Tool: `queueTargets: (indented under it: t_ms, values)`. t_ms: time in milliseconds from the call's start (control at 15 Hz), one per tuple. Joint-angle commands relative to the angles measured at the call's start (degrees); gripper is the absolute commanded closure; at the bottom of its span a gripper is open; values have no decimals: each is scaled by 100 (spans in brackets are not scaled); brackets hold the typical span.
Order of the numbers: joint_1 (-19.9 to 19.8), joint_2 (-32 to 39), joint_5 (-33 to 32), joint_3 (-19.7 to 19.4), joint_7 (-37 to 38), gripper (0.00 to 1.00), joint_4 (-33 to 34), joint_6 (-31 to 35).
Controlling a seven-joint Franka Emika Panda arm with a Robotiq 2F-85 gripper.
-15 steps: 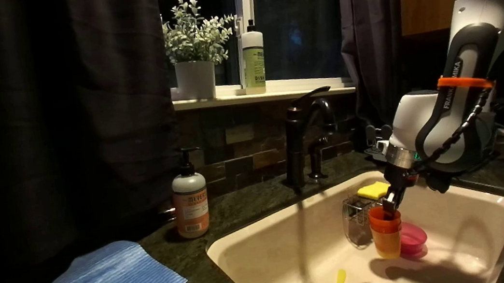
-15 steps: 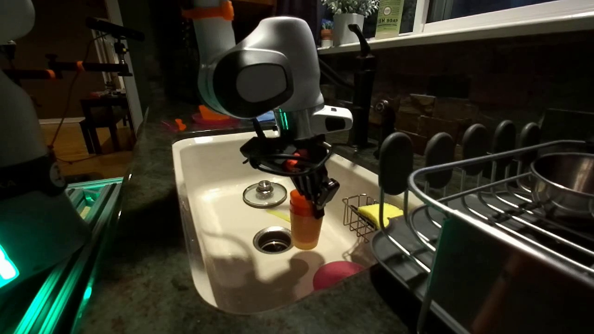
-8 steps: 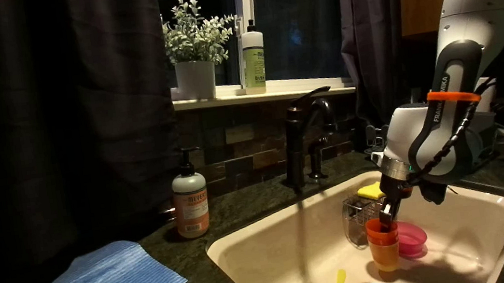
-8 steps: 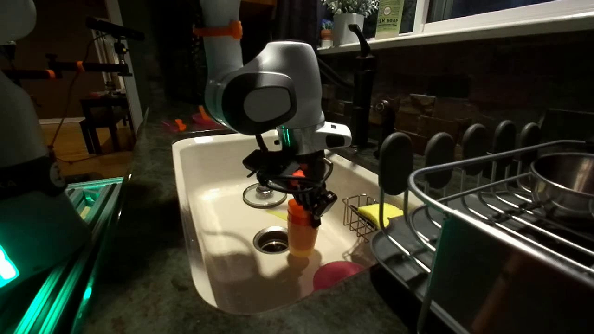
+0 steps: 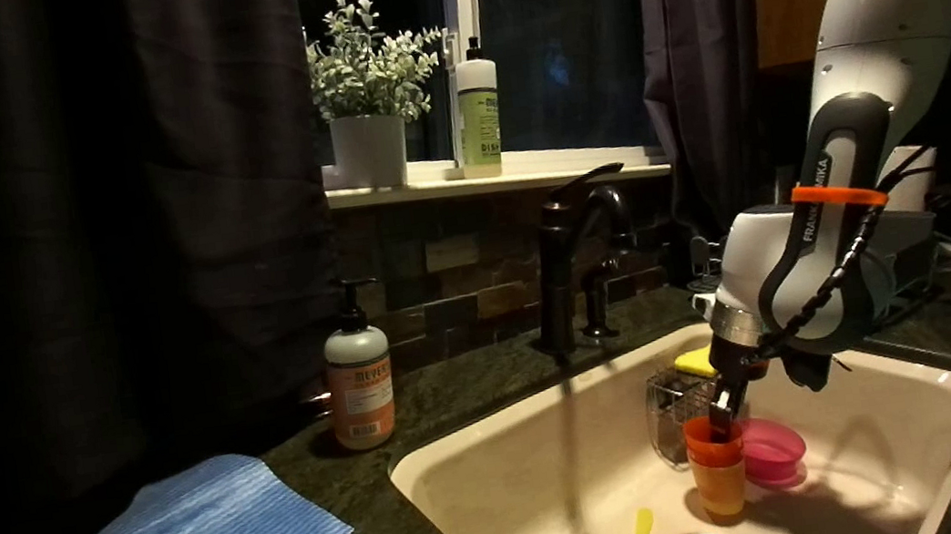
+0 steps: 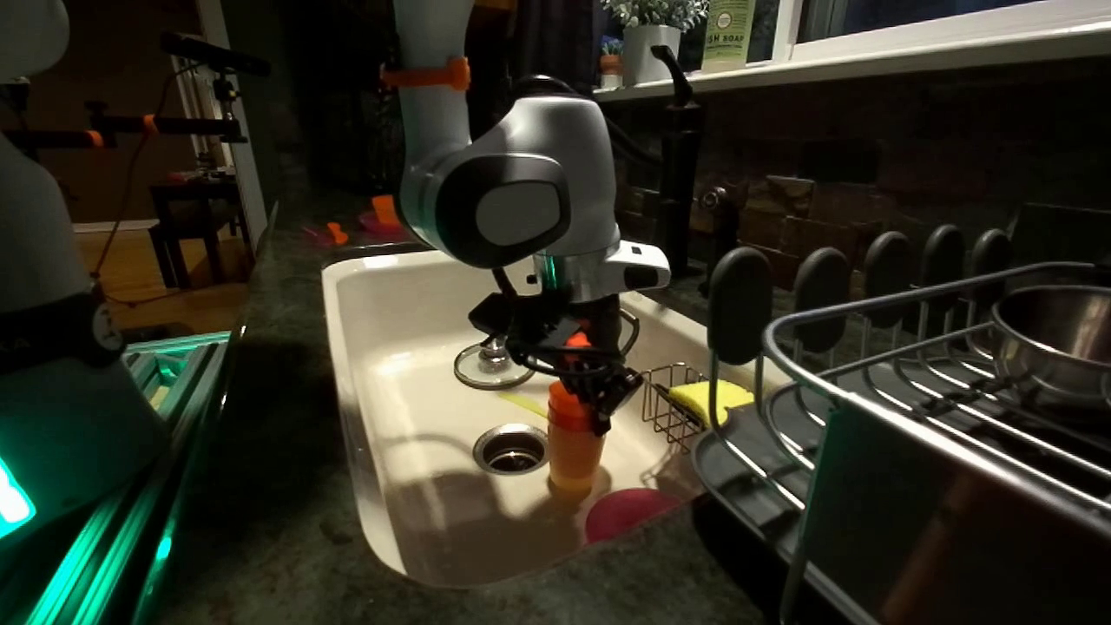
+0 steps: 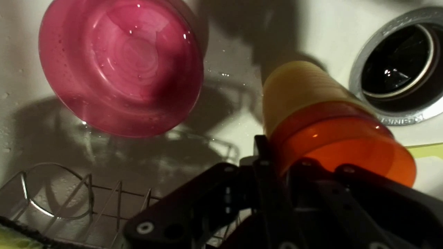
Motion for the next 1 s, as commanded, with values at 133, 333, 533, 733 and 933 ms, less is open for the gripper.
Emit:
queueTargets:
  t_ms: [133,333,533,733,933]
  values:
    - [-261,171,40,152,-201,98,38,188]
    - [-330,129,26,142,-264,59,1,195]
    - [-391,88,14,146,-313,37,-24,211]
    - [-523,42,10,247,-349,14,-58,198]
    - [-718,-91,24,485,-328,0,-122,119]
